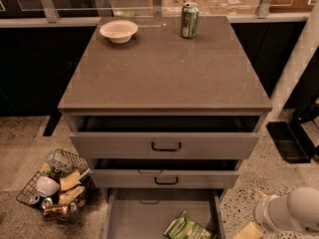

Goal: Pick green jalapeno chip bag from bottom drawer and place on counter

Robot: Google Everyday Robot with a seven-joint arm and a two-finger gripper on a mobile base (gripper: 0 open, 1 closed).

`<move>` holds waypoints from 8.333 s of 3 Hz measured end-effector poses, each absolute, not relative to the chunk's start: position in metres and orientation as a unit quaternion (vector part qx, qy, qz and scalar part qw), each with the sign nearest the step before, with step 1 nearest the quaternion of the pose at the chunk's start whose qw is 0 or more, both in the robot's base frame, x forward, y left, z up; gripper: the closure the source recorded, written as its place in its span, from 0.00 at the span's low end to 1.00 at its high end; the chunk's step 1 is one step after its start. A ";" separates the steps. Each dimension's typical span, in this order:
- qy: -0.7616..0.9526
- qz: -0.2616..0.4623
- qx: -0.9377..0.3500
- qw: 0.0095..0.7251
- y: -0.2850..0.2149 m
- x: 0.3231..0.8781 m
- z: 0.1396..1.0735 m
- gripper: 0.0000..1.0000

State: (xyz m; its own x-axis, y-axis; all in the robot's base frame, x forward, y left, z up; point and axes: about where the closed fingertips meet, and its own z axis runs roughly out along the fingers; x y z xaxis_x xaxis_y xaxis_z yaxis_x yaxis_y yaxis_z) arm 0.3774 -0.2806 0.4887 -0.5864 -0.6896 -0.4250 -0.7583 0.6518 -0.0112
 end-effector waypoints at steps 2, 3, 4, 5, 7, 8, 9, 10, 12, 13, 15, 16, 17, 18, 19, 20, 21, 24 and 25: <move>0.887 0.093 -0.406 0.200 -0.279 0.380 0.482 0.00; 0.889 0.119 -0.403 0.183 -0.269 0.390 0.444 0.00; 0.890 0.158 -0.398 0.155 -0.254 0.400 0.385 0.00; 0.890 0.184 -0.394 0.138 -0.242 0.404 0.340 0.00; 0.878 0.198 -0.406 0.159 -0.216 0.399 0.288 0.00; 0.875 0.188 -0.412 0.174 -0.202 0.399 0.269 0.00; 0.875 0.184 -0.410 0.178 -0.202 0.402 0.268 0.00; 0.876 0.181 -0.412 0.172 -0.196 0.406 0.260 0.00; 0.865 0.205 -0.432 0.155 -0.174 0.411 0.208 0.00; 0.862 0.204 -0.438 0.151 -0.171 0.410 0.187 0.00; 0.859 0.194 -0.449 0.151 -0.161 0.409 0.159 0.00; 0.857 0.191 -0.455 0.147 -0.154 0.409 0.146 0.00; 0.855 0.192 -0.460 0.142 -0.148 0.409 0.133 0.00; 0.850 0.195 -0.469 0.140 -0.138 0.407 0.120 0.13; 0.850 0.197 -0.469 0.139 -0.137 0.405 0.119 0.36; 0.849 0.198 -0.470 0.138 -0.136 0.403 0.118 0.60; 0.849 0.199 -0.470 0.137 -0.135 0.402 0.117 0.82; 0.841 0.211 -0.478 0.141 -0.134 0.398 0.123 1.00; 0.828 0.206 -0.500 0.147 -0.129 0.398 0.148 1.00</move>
Offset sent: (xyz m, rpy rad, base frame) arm 0.0370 0.0219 -0.0948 0.1127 0.1150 0.0054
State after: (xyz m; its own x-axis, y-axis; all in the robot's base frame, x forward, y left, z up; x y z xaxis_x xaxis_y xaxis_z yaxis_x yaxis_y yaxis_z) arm 0.3977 -0.1288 0.1476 -0.4565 -0.7679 -0.4494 -0.8889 0.4149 0.1939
